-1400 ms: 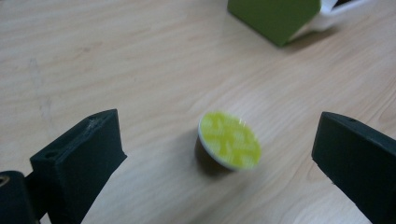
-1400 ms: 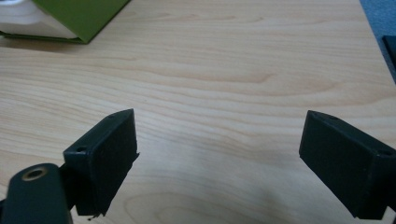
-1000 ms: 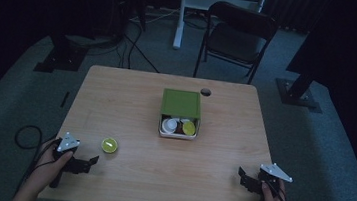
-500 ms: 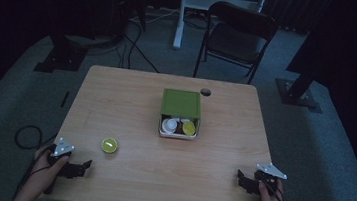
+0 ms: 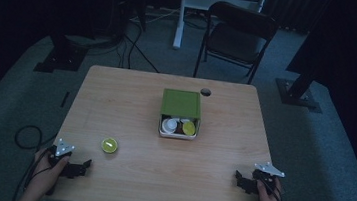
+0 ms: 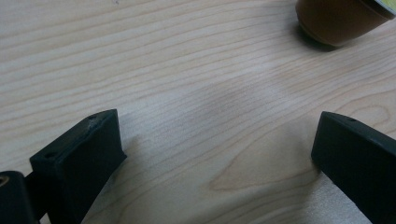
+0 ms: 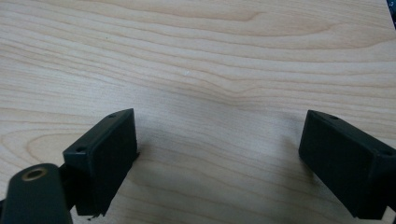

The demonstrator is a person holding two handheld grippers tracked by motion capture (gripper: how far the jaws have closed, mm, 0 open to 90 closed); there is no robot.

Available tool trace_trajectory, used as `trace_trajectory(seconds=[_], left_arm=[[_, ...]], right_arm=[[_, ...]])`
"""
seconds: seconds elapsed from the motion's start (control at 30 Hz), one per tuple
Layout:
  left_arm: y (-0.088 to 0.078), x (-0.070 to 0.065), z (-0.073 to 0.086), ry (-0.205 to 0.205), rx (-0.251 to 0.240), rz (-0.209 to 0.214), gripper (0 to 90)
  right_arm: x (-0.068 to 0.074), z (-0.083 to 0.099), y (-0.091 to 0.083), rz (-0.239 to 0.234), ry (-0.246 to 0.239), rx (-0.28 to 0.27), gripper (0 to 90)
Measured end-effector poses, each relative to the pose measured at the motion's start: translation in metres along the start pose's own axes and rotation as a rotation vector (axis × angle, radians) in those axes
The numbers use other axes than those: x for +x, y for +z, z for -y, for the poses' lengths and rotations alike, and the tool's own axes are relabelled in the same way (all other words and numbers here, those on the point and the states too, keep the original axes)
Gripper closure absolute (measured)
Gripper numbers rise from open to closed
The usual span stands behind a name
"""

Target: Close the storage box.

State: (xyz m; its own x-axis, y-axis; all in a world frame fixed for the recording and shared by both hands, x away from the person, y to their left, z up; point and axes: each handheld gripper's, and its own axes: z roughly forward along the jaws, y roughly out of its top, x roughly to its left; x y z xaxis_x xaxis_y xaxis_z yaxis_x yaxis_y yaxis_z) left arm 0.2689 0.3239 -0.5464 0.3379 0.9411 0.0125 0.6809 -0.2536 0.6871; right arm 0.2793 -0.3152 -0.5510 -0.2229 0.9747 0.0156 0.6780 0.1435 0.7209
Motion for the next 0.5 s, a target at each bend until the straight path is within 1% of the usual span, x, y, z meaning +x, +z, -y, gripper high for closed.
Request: trace_trajectory(seconds=[0.23, 0.4, 0.5], left_arm=[[0.0012, -0.0029, -0.0012, -0.027, 0.001, -0.026, 1.4], [0.0025, -0.0048, -0.0021, -0.067, 0.004, -0.059, 0.0], [0.0026, -0.0050, -0.0023, -0.070, 0.005, -0.063, 0.0]], right_arm=[[-0.0001, 0.0001, 0.0001, 0.000, -0.001, -0.001, 11.0], [-0.0001, 0.0001, 0.0001, 0.000, -0.002, 0.000, 11.0], [-0.0001, 0.0001, 0.0001, 0.000, -0.001, -0.001, 11.0]])
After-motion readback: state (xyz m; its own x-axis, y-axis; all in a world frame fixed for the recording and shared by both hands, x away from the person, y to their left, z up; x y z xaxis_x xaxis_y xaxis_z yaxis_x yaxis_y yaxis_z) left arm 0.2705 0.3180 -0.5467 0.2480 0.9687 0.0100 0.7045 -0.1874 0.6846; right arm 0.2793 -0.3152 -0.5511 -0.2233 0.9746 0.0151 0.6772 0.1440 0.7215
